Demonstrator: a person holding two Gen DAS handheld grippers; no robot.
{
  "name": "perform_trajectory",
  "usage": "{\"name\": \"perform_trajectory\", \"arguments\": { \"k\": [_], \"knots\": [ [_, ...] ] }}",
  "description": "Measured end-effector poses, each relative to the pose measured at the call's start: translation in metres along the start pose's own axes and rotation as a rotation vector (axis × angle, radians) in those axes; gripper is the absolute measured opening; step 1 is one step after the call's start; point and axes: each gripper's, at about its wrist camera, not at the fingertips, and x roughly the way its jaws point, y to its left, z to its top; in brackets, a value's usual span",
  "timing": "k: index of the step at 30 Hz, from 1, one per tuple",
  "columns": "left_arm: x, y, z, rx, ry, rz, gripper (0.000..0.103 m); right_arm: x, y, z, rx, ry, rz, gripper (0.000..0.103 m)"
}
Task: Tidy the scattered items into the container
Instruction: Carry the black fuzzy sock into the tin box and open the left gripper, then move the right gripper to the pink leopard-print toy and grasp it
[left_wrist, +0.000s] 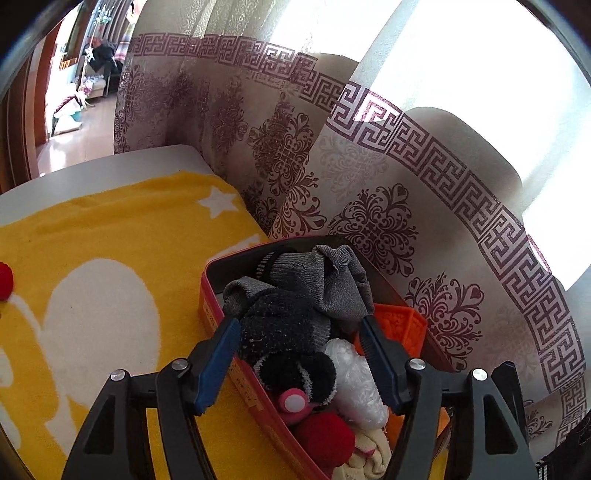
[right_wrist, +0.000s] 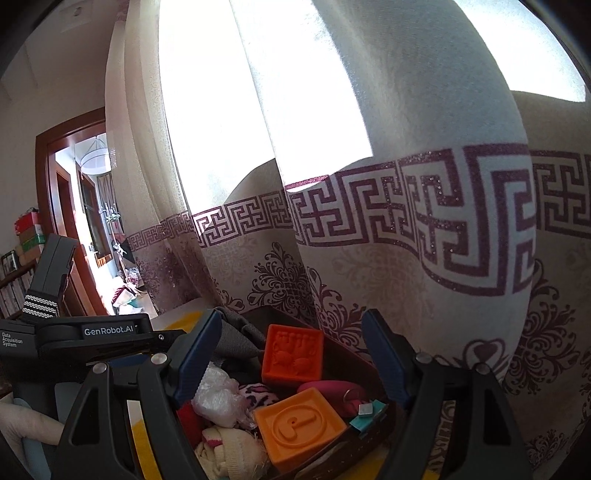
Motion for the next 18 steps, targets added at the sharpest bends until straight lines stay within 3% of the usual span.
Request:
{"name": "perform_trajectory", "arguments": {
  "k": [8,18],
  "knots": [
    [-0.019,0.012,-0.006,-0.003,-0.025,0.010,0.068,0.000,0.002,-0.001,-0.015,-0.008,-0.009,0.081],
    [-0.046,0.062,-0.032,-0.027,-0.061,0.166,0.068,-0.001,0.006,-0.003,-0.037,-0.011,-0.019,0.081]
  ]
}}
